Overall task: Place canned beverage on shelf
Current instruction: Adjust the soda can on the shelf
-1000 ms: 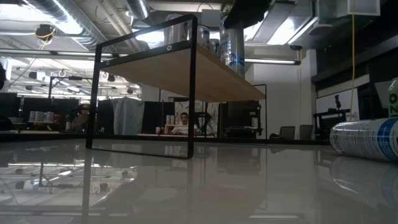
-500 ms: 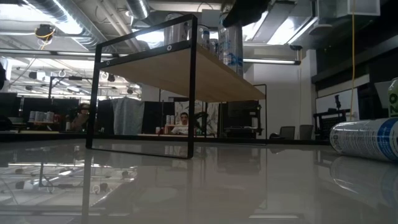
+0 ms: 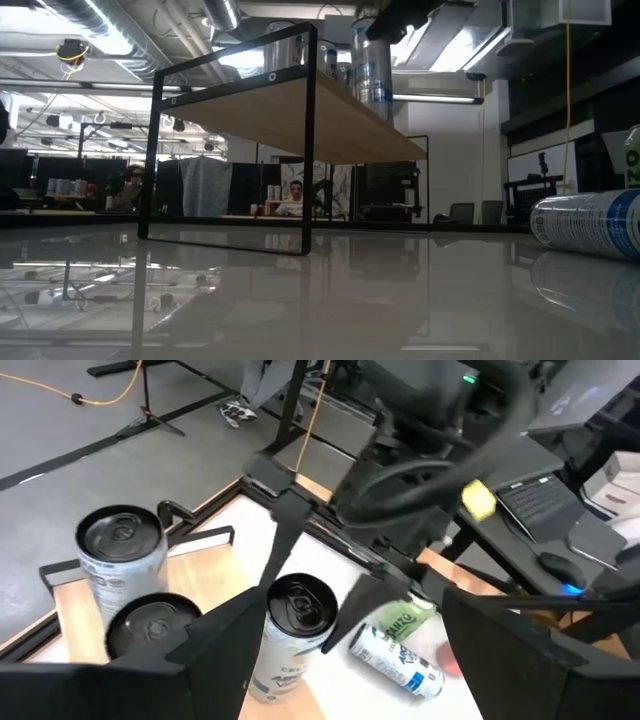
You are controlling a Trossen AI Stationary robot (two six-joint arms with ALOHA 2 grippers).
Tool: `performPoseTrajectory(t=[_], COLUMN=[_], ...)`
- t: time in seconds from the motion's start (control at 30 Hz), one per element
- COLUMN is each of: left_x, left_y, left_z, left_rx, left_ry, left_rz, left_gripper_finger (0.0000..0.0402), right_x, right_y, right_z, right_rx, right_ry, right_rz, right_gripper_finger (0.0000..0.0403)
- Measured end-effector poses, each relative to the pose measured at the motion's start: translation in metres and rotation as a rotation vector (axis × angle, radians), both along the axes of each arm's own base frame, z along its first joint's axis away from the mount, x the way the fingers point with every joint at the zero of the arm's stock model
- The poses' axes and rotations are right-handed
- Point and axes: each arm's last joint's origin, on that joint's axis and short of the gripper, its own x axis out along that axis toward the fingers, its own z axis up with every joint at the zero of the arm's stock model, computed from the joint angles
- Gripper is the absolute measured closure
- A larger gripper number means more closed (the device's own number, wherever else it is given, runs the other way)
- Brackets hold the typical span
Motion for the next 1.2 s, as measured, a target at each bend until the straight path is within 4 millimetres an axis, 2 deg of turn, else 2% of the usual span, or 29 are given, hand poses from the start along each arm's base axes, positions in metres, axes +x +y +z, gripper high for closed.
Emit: performPoseTrajectory(t=[0.3,0.43,1.2], left_x=[0.001,0.001,0.001], left_y=[-0.008,-0.009,-0.009], left_z=[0.000,0.000,0.000], left_rx=[0.000,0.000,0.000], left_ry=[0.000,0.000,0.000], left_rz=[-0.027,-0.029,-0.028], left_gripper_finger=[0.0102,0.0102,0.0102], right_x=[-0.008,-0.010,-0.010], right_y=[-0.022,-0.029,-0.032], right_z=[-0.001,-0.001,-0.001], right_rx=[-0.048,-0.063,-0.133], right_ry=[-0.041,-0.044,-0.016], right_rz=[0.194,0.180,0.103], right_gripper_finger=[0.0142,0.0135,0.0044])
